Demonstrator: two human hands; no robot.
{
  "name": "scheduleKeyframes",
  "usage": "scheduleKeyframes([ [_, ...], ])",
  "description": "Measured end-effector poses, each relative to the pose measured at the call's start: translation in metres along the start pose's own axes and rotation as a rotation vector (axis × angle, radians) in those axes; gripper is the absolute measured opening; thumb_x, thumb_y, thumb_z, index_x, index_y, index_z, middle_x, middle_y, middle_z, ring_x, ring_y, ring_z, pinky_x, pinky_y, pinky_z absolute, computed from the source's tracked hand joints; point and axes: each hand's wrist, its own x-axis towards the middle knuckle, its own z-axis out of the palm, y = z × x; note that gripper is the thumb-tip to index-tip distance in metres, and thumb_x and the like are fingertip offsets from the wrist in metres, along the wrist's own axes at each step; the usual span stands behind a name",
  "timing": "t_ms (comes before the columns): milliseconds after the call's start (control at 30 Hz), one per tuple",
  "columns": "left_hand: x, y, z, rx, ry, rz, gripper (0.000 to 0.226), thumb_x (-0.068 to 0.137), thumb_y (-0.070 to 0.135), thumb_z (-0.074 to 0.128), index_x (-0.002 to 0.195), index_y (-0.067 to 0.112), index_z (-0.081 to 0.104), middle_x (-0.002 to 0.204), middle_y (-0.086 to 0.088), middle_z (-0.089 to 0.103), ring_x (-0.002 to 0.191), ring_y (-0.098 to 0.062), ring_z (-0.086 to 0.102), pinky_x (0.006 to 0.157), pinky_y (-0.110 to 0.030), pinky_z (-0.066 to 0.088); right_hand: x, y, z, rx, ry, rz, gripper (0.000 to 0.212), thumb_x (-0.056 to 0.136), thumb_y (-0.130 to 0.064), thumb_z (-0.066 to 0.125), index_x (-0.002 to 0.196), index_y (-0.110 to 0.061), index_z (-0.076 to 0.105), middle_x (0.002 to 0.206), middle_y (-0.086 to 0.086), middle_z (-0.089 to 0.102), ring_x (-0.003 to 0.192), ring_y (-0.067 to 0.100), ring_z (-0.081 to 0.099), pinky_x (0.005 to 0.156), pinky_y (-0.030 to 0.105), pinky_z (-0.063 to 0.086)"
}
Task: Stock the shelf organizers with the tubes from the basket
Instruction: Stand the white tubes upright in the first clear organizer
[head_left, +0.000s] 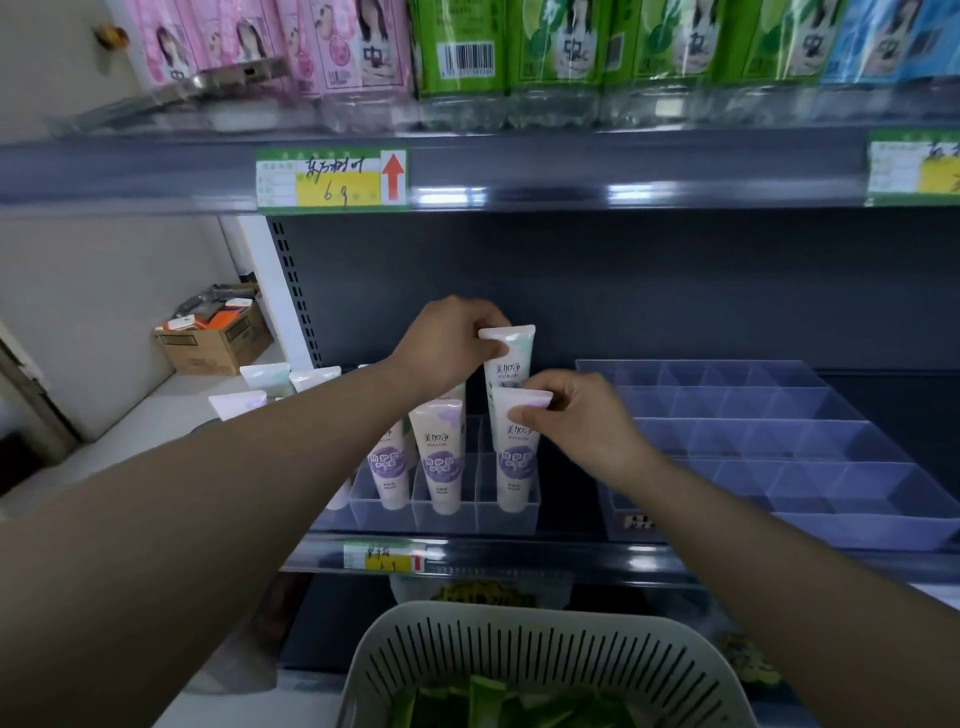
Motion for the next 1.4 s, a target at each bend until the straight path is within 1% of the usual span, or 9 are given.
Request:
scheduleKeyframes([
  [100,0.006,-0.006,0.001,-0.001,-0.014,0.009,0.013,0.08,0.013,0.069,0.092,0.017,0.07,0.081,0.01,0.064,0.066,0.004,0.054,0.06,-0.005,0.038,0.004,0.007,0.001,-0.021,-0.025,0.026,0.016,0.081,-0.011,0.069,0.082,-0.027,0.069,0.083,-0.007,0.071,0.073,0.002,0.063,0.066,0.016,0.049],
  [233,0.008,-0.015,0.006,0.034,-0.055,0.012,0.013,0.08,0.013,0.069,0.093,0.015,0.069,0.087,0.008,0.065,0.078,-0.007,0.058,0.071,-0.016,0.041,0.01,0.013,0.005,-0.088,-0.042,0.025,0.018,0.083,-0.014,0.067,0.081,-0.032,0.068,0.081,-0.013,0.069,0.071,-0.006,0.06,0.065,0.013,0.047],
  [400,0.01,-0.025,0.01,0.066,-0.109,-0.011,0.015,0.079,0.014,0.07,0.094,0.015,0.069,0.092,0.004,0.069,0.083,-0.009,0.06,0.071,-0.017,0.042,0.018,0.017,0.01,-0.068,-0.049,0.061,0.016,0.08,-0.014,0.07,0.079,-0.03,0.069,0.087,-0.009,0.071,0.084,0.008,0.066,0.077,0.032,0.055],
  [533,0.011,-0.028,0.01,0.064,-0.143,-0.007,0.015,0.079,0.011,0.068,0.093,0.014,0.069,0.092,0.001,0.069,0.083,-0.01,0.06,0.066,-0.014,0.037,0.023,0.015,0.012,0.013,-0.022,0.083,0.022,0.077,-0.006,0.071,0.072,-0.027,0.069,0.079,-0.008,0.071,0.076,0.007,0.065,0.076,0.032,0.054],
  [767,0.009,-0.032,0.017,0.079,-0.174,0.004,0.015,0.081,0.009,0.065,0.096,0.01,0.069,0.093,-0.003,0.07,0.084,-0.015,0.062,0.072,-0.02,0.042,0.022,0.012,0.017,0.018,0.007,0.09,0.011,0.082,-0.007,0.067,0.089,-0.014,0.073,0.09,0.002,0.072,0.085,0.015,0.067,0.078,0.03,0.054],
  [967,0.007,-0.03,0.019,0.076,-0.163,0.011,0.017,0.082,0.005,0.061,0.096,0.009,0.07,0.093,-0.003,0.07,0.085,-0.014,0.062,0.07,-0.017,0.04,0.021,0.011,0.019,-0.025,0.017,0.081,0.009,0.083,-0.008,0.066,0.088,-0.013,0.071,0.089,0.003,0.072,0.085,0.016,0.066,0.078,0.031,0.053],
  [1200,0.002,-0.024,0.014,0.046,-0.142,0.001,0.024,0.084,0.005,0.062,0.108,0.006,0.065,0.105,-0.006,0.067,0.096,-0.014,0.062,0.082,-0.015,0.043,0.018,0.006,0.021,-0.063,0.042,0.056,0.016,0.083,-0.013,0.066,0.1,-0.015,0.066,0.096,-0.004,0.065,0.091,0.008,0.061,0.086,0.024,0.049],
  [1300,-0.001,-0.022,0.007,0.066,-0.138,0.008,0.029,0.084,0.008,0.063,0.113,0.007,0.062,0.111,-0.006,0.066,0.103,-0.015,0.06,0.087,-0.017,0.043,0.017,0.0,0.017,-0.205,0.045,0.024,0.029,0.084,-0.022,0.066,0.112,-0.018,0.061,0.11,-0.003,0.06,0.098,0.01,0.057,0.089,0.026,0.047],
  [1400,-0.006,-0.018,-0.002,0.136,-0.115,0.031,0.036,0.084,0.014,0.065,0.12,0.01,0.059,0.12,-0.004,0.062,0.109,-0.014,0.057,0.081,-0.006,0.032,0.014,-0.008,0.009,-0.354,0.017,-0.026,0.045,0.084,-0.031,0.063,0.127,-0.022,0.052,0.126,-0.002,0.049,0.116,0.013,0.047,0.098,0.031,0.042],
])
